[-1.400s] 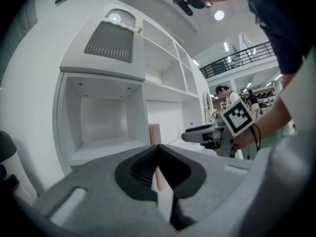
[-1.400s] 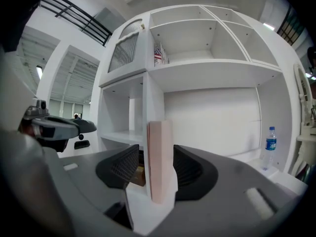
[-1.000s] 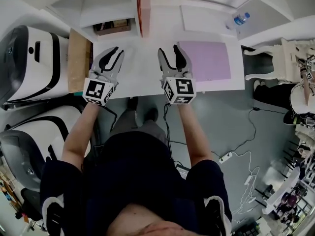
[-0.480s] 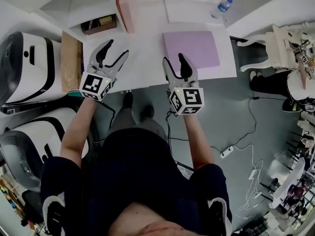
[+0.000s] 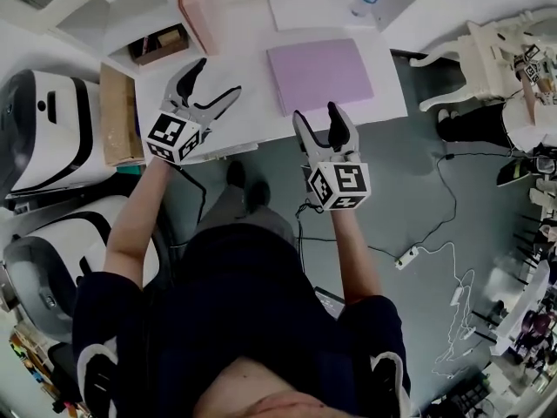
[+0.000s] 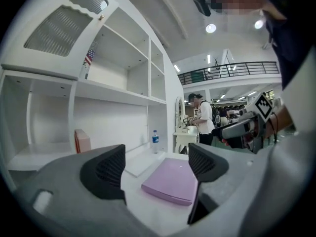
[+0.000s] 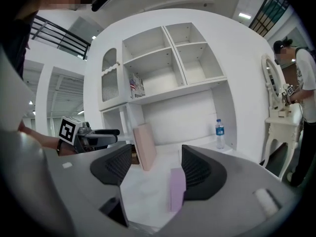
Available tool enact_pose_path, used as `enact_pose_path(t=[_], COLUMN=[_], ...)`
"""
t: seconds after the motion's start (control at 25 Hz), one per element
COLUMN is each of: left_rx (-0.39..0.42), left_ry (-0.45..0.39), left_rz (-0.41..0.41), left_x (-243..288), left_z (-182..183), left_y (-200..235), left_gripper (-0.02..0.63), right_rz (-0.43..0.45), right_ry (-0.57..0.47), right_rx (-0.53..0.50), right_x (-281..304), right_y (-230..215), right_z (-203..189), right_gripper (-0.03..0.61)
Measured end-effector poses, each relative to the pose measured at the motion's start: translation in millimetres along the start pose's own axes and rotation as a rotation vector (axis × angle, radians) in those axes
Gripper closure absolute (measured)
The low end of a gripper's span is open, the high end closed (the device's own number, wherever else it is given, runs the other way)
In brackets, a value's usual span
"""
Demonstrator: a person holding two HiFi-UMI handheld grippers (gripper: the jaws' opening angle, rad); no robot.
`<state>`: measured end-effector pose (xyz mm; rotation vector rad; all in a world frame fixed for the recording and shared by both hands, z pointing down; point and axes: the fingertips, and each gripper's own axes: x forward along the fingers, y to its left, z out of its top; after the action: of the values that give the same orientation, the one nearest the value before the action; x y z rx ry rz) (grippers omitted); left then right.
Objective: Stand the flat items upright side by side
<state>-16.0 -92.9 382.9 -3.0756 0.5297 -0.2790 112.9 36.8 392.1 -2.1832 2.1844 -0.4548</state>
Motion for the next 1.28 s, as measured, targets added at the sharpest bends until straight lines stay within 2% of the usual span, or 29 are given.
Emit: enact_pose_path(t=[0.28, 0.48, 0.68, 0.96, 1.28], left_rx=[-0.006, -0.032, -0.085, -0.19, -0.319], left_ry=[0.026, 0.038, 0.079, 0.18, 0.306], left_rz=[-0.171, -0.292, -0.404, -0.549, -0.627], left_x=[45.3, 79.7, 118.4, 156.7, 214.1], left_z=[0.4, -0.8, -17.2, -27.7, -49.3], left_y=[-17.5, -20.2, -4.3, -22.9, -25.6], left_gripper=[0.169, 0.153, 0.138, 0.13, 0.127], right_rz=[-0.088, -0.155, -0.211, -0.241, -0.233], right_ry=[-0.019, -0.008, 0.012, 0.004, 0.002], right_rx=[0.064, 0.132, 0.229, 0.387, 0.565], right_x=[-18.3, -21.2, -1.3, -8.0, -1.8], right_y=[-23.8, -33.8, -46.8, -65.1, -99.2], right_z=[-2.3, -4.6, -20.0, -38.1, -59.9], right_gripper=[0.2, 0.179, 0.155, 0.124, 0.106])
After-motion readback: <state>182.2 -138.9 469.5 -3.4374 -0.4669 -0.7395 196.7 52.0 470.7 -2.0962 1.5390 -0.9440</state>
